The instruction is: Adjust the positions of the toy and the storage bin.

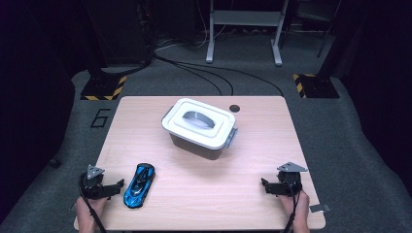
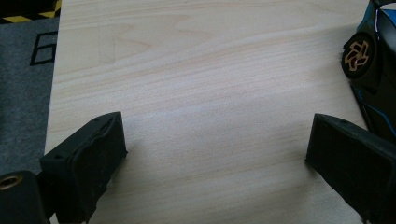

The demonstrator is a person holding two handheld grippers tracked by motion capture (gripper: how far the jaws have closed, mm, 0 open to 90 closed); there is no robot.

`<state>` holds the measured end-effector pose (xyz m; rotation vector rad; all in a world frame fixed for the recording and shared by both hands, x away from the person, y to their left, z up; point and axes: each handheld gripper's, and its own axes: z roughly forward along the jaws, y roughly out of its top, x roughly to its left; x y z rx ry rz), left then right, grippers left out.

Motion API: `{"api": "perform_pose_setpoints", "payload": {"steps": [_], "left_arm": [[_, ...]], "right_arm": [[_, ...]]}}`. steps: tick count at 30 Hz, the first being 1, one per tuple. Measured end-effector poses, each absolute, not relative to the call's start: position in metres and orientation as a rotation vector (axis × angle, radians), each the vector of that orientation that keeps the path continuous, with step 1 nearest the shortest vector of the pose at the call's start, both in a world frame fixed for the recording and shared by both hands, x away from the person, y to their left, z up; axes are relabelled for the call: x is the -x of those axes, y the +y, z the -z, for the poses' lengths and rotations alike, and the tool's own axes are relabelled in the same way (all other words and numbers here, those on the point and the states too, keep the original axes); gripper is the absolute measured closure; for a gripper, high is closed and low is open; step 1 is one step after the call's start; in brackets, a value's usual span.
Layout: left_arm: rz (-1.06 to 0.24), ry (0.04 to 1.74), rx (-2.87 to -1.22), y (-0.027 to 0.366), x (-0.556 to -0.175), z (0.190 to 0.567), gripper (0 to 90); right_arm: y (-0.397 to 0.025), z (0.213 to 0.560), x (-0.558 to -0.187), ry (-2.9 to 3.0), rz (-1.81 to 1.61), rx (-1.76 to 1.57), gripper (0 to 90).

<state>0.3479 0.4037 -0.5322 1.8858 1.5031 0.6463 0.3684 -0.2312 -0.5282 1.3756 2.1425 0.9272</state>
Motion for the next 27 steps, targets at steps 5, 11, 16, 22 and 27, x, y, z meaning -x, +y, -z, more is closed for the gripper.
{"api": "perform_pose_setpoints", "payload": {"steps": [5, 11, 16, 22, 27], "left_arm": [[-0.644, 1.504, -1.885, 0.404, -0.348, 0.532, 4.8], [-0.651, 1.505, -1.883, 0.404, -0.348, 0.532, 4.9], [-0.650, 1.533, -1.862, 0.402, -0.349, 0.532, 5.6], [-0.611, 1.574, -1.835, 0.404, -0.352, 0.523, 1.8], [-0.602, 1.542, -1.817, 0.392, -0.353, 0.499, 0.7]], "right_arm": [[-0.231, 0.528, -0.368, 2.143, -0.929, -1.376, 7.8], [-0.231, 0.528, -0.368, 2.142, -0.928, -1.376, 7.8], [-0.231, 0.528, -0.368, 2.141, -0.927, -1.376, 7.8], [-0.231, 0.528, -0.368, 2.140, -0.928, -1.377, 7.9], [-0.231, 0.528, -0.368, 2.136, -0.924, -1.379, 8.1]]}}
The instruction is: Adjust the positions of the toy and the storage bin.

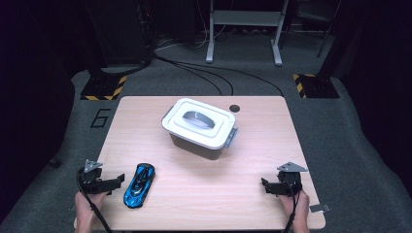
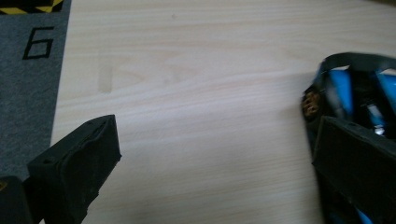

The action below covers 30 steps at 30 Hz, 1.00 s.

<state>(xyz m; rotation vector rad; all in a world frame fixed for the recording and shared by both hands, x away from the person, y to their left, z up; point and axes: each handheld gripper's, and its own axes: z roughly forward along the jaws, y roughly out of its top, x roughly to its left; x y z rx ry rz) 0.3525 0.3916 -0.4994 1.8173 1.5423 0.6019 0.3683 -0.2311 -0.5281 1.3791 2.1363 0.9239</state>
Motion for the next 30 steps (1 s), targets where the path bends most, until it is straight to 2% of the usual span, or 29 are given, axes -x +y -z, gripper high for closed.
{"api": "perform_pose_setpoints", "payload": {"steps": [9, 17, 30], "left_arm": [[-0.588, 1.486, -1.867, 0.356, -0.359, 0.477, 0.2], [-0.564, 1.469, -1.935, 0.331, -0.365, 0.480, 0.2], [-0.448, 1.473, -2.042, 0.301, -0.381, 0.493, 0.1]], "right_arm": [[-0.231, 0.528, -0.368, 2.135, -0.923, -1.381, 8.3], [-0.231, 0.528, -0.368, 2.133, -0.925, -1.381, 8.5], [-0.232, 0.528, -0.369, 2.135, -0.921, -1.368, 8.4]]}}
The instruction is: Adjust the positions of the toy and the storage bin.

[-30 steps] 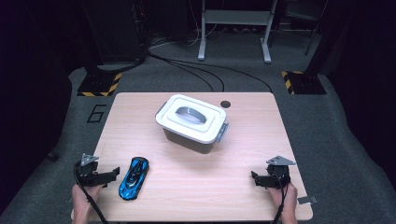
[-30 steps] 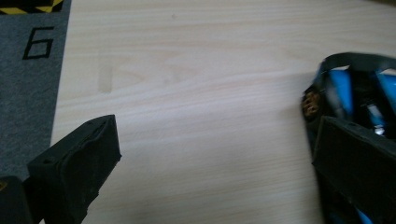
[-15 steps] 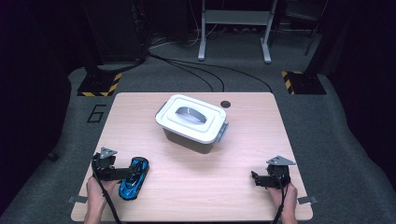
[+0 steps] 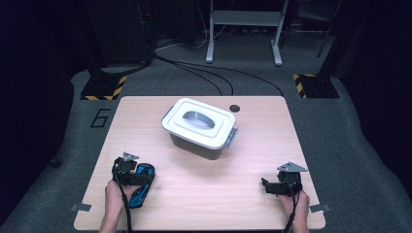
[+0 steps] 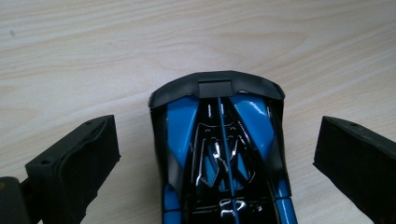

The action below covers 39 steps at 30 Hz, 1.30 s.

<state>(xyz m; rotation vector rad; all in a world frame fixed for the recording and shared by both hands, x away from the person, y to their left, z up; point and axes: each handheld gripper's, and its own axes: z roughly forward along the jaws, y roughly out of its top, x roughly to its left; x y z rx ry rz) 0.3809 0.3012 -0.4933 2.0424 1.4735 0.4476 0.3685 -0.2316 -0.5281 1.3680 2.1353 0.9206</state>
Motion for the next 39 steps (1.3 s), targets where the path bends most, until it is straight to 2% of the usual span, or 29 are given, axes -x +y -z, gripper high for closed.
{"api": "perform_pose_setpoints", "payload": {"steps": [6, 10, 16, 18, 26, 39], "left_arm": [[-0.452, 1.512, -2.085, 0.292, -0.390, 0.498, 0.7], [-0.455, 1.530, -2.099, 0.291, -0.393, 0.500, 16.6], [-0.433, 1.574, -2.113, 0.290, -0.395, 0.504, 17.5], [-0.419, 1.569, -2.116, 0.289, -0.396, 0.504, 23.6], [-0.423, 1.515, -2.124, 0.285, -0.396, 0.506, 25.2], [-0.366, 1.281, -2.230, 0.271, -0.395, 0.500, 25.4]], "right_arm": [[-0.232, 0.528, -0.369, 2.135, -0.921, -1.368, 8.4], [-0.232, 0.528, -0.369, 2.135, -0.921, -1.369, 8.4], [-0.231, 0.528, -0.368, 2.131, -0.920, -1.377, 8.5], [-0.231, 0.528, -0.368, 2.130, -0.920, -1.381, 8.6], [-0.231, 0.528, -0.368, 2.130, -0.920, -1.379, 8.6], [-0.231, 0.528, -0.368, 2.128, -0.920, -1.385, 8.7]]}}
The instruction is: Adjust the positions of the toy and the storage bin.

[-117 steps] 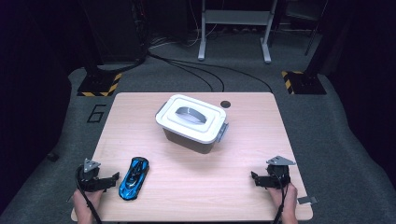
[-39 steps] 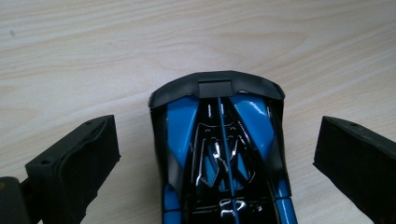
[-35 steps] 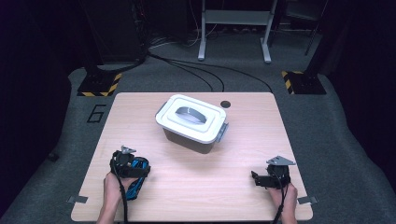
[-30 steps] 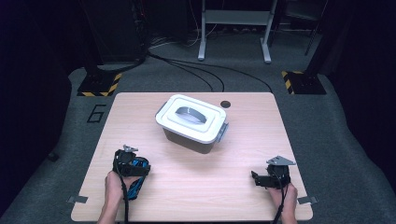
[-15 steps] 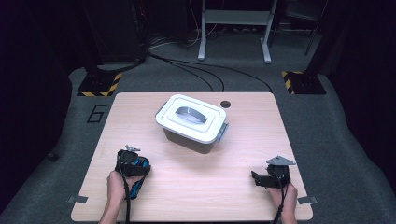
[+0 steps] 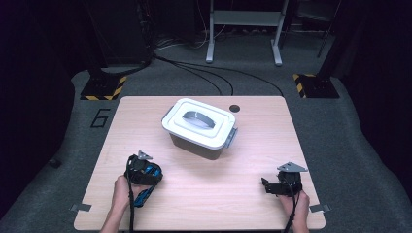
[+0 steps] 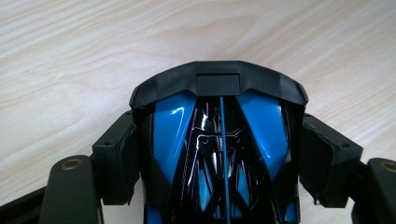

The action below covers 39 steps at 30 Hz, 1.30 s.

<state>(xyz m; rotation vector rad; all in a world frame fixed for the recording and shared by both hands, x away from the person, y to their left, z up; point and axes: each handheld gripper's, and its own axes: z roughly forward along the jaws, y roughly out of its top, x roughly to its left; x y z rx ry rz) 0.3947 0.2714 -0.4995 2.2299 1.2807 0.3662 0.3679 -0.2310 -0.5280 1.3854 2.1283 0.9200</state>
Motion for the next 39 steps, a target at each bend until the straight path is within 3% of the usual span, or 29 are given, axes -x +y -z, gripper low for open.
{"api": "perform_pose_setpoints", "payload": {"steps": [9, 19, 22, 23, 32, 39], "left_arm": [[-0.347, 1.181, -2.293, 0.252, -0.393, 0.500, 25.4], [-0.341, 1.187, -2.290, 0.252, -0.394, 0.506, 24.7], [-0.344, 1.192, -2.272, 0.253, -0.392, 0.505, 20.7], [-0.346, 1.196, -2.263, 0.253, -0.392, 0.504, 14.8], [-0.368, 1.214, -2.203, 0.266, -0.389, 0.489, 4.9], [-0.489, 1.265, -2.106, 0.299, -0.387, 0.471, 0.2]], "right_arm": [[-0.231, 0.528, -0.368, 2.128, -0.920, -1.386, 8.8], [-0.231, 0.528, -0.368, 2.128, -0.920, -1.386, 8.8], [-0.231, 0.528, -0.368, 2.128, -0.920, -1.386, 8.8], [-0.231, 0.528, -0.368, 2.128, -0.920, -1.386, 8.8], [-0.231, 0.528, -0.368, 2.128, -0.922, -1.385, 8.8], [-0.231, 0.528, -0.368, 2.128, -0.922, -1.385, 8.9]]}}
